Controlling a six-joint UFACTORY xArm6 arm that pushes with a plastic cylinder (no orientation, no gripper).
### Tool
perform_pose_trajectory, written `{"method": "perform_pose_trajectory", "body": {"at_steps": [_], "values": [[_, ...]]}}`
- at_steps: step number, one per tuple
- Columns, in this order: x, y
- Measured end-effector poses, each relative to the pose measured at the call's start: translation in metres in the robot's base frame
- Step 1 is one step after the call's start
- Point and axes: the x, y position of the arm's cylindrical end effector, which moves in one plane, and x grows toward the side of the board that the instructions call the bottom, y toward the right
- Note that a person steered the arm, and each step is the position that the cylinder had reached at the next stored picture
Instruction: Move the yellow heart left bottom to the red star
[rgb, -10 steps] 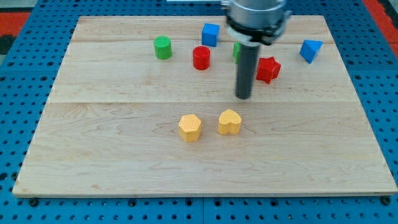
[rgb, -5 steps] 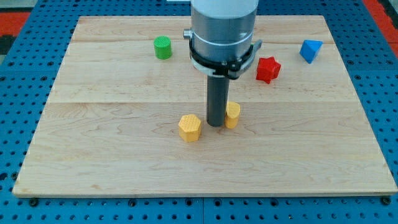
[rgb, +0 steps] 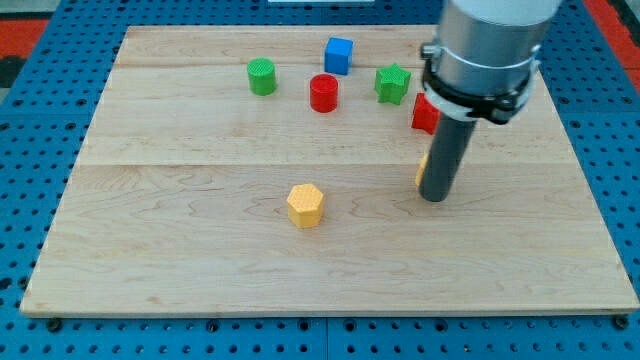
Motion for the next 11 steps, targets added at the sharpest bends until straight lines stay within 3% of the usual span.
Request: {"method": "perform_pose_trajectory", "body": {"at_steps": [1,3,5,6,8,9,10,11], "values": [[-0.007,-0.023],[0.001,0.065],[-0.018,0.005],[-0.04,0.011],[-0.055,0.111],[-0.062,0.083],[-0.034,0.055],[-0.032,0.03]]}}
